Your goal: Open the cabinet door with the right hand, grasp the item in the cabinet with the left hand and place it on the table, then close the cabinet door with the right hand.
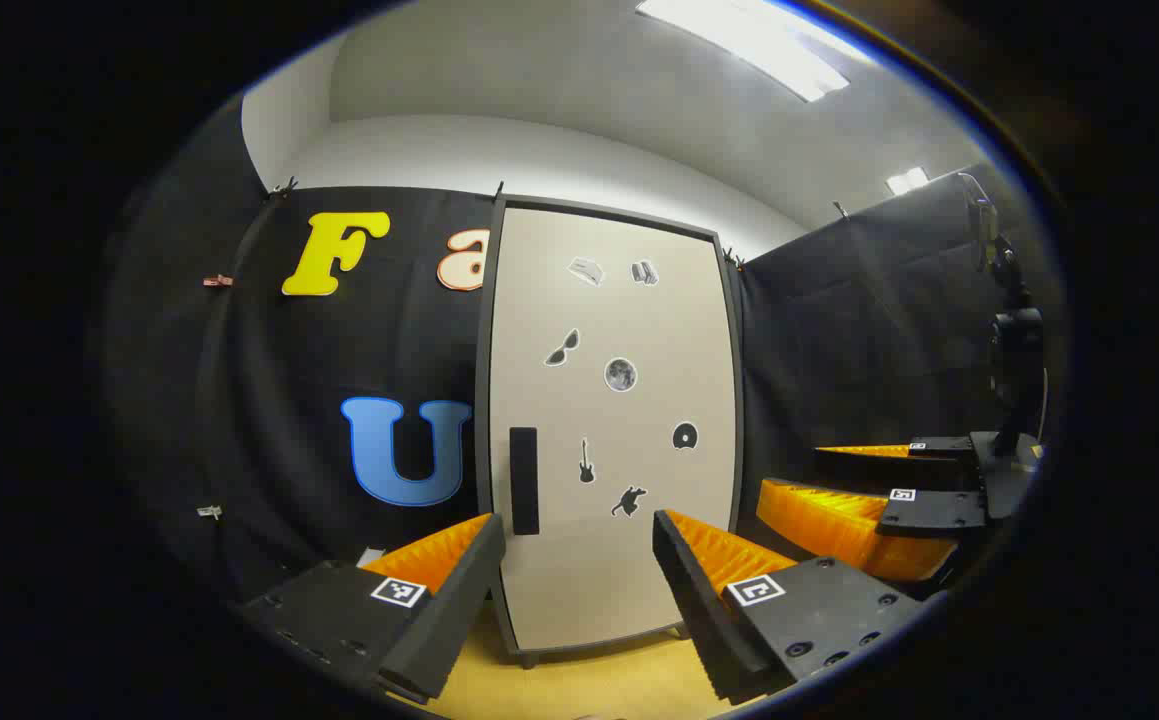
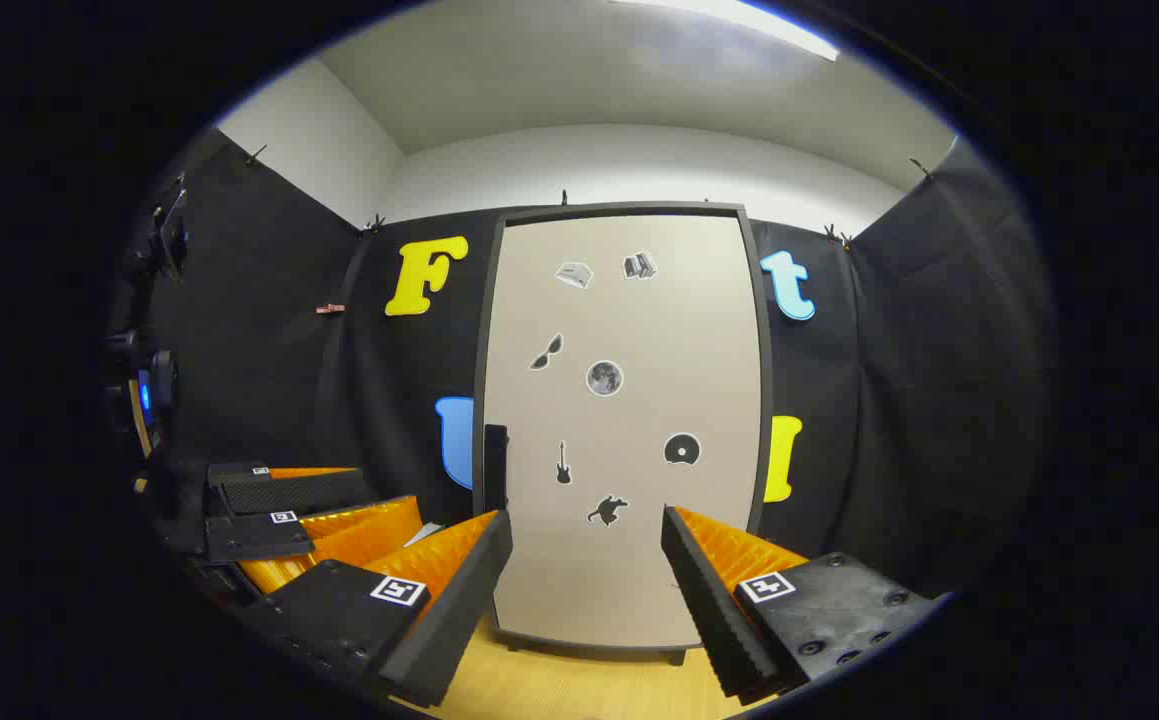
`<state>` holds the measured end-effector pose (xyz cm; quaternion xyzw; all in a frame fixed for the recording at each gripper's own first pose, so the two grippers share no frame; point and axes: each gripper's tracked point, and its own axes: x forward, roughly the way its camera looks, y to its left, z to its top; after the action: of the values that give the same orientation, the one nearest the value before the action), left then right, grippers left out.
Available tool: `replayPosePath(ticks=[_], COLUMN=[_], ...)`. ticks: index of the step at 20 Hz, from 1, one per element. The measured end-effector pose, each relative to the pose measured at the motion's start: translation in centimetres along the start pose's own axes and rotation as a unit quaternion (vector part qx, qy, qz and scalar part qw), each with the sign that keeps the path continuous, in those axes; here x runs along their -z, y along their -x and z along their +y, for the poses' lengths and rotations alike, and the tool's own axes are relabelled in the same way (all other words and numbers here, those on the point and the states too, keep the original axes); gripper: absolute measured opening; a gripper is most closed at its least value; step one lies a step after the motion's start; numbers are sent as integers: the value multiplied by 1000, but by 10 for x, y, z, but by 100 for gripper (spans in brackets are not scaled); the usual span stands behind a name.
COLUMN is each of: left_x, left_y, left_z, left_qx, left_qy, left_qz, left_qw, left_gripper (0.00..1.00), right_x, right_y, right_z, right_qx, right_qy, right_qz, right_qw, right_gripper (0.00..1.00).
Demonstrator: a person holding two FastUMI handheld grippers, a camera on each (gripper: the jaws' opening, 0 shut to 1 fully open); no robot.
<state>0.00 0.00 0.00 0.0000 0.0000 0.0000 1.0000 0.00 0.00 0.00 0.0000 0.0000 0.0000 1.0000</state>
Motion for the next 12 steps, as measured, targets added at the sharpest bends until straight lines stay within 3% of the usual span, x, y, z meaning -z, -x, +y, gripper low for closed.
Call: replayPosePath(ticks=[12], left_x=[3], left_y=[-1], left_z=[14], left_qx=[-15], left_qy=[14], left_qz=[5], left_qw=[1000], left_gripper=[93], right_x=[3], right_y=[-11], right_z=[9], right_qx=[-6], right_qy=[6], right_qz=[8], right_qw=[1000], right_gripper=[98])
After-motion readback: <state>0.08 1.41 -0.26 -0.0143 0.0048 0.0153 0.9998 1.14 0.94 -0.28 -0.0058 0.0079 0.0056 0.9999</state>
